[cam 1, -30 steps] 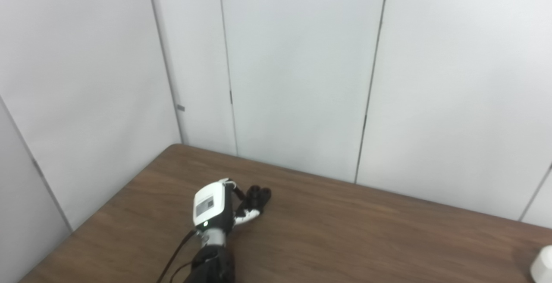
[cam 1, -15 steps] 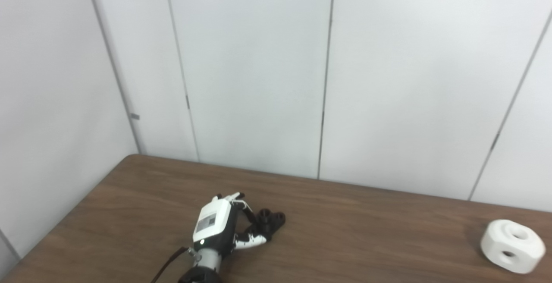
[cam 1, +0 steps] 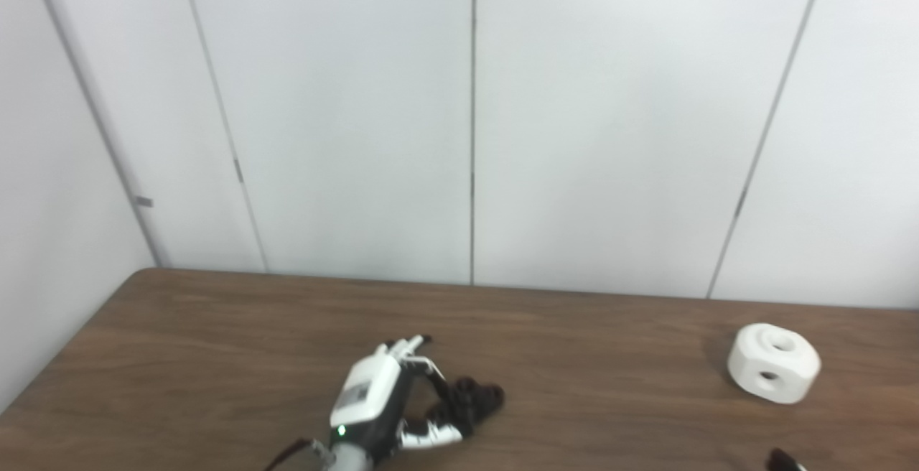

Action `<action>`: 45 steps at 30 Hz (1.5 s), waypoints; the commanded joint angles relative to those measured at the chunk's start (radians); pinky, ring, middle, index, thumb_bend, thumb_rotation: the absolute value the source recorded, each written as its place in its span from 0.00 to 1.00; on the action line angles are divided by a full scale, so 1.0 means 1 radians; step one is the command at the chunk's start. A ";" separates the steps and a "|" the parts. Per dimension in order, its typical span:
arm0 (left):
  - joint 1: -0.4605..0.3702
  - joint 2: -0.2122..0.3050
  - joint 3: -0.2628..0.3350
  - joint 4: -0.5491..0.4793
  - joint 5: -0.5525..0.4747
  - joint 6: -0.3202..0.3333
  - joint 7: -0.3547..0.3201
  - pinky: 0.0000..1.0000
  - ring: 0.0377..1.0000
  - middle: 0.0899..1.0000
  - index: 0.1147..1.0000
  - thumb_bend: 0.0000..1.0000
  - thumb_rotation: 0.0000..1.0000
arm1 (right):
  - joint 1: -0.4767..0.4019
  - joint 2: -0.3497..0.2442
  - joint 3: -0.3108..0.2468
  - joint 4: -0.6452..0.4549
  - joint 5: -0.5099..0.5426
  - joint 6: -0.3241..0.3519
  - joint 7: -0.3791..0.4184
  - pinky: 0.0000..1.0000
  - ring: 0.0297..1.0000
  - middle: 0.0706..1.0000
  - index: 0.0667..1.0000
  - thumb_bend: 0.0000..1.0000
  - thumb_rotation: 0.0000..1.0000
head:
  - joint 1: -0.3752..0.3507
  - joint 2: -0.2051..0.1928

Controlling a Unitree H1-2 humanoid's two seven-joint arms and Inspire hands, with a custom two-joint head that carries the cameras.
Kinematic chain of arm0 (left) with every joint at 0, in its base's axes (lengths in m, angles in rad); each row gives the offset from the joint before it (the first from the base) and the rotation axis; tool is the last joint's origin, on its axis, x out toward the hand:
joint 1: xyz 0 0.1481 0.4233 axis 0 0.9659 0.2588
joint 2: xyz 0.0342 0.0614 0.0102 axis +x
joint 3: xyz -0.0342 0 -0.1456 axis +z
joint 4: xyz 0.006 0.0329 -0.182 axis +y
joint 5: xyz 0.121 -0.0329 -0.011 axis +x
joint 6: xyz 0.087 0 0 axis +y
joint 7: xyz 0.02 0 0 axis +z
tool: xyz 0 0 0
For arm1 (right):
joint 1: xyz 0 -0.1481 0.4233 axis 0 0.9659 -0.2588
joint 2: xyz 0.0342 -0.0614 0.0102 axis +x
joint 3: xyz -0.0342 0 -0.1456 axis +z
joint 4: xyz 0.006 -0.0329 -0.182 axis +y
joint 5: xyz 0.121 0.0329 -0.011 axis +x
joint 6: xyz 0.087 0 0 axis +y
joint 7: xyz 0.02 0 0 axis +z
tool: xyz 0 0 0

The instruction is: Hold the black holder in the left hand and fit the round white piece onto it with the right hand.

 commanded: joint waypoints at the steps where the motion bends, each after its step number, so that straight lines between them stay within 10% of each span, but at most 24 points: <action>1: 0.004 0.007 -0.026 -0.012 0.017 -0.034 -0.045 1.00 0.94 0.92 0.42 0.52 0.05 | 0.011 0.052 0.016 -0.020 -0.006 0.019 -0.007 0.69 0.84 0.94 0.89 0.61 0.64 | -0.021 0.007; 16: 0.064 -0.002 -0.062 -0.151 0.036 -0.090 -0.150 1.00 0.95 0.90 0.41 0.52 0.05 | 0.004 0.073 0.092 -0.075 -0.053 0.063 -0.080 0.71 0.85 0.95 0.89 0.59 0.59 | -0.160 0.042; 25: 0.088 -0.003 -0.041 -0.163 0.051 -0.105 -0.164 1.00 0.94 0.90 0.42 0.52 0.05 | -0.001 0.077 0.109 -0.116 -0.129 0.048 -0.130 0.65 0.82 0.91 0.88 0.60 0.58 | -0.257 -0.002; 35: 0.063 0.028 0.024 -0.082 0.019 -0.157 -0.170 1.00 0.96 0.93 0.42 0.51 0.05 | -0.215 -0.094 -0.140 -0.430 -0.594 0.236 -0.219 0.53 0.76 0.83 0.86 0.72 0.64 | -0.483 -0.044; 45: 0.037 0.026 0.068 0.010 -0.011 -0.247 -0.140 1.00 0.96 0.92 0.42 0.51 0.04 | -0.440 -0.210 -0.322 -0.258 -0.881 0.359 -0.026 0.65 0.82 0.88 0.92 0.86 0.64 | -0.595 -0.089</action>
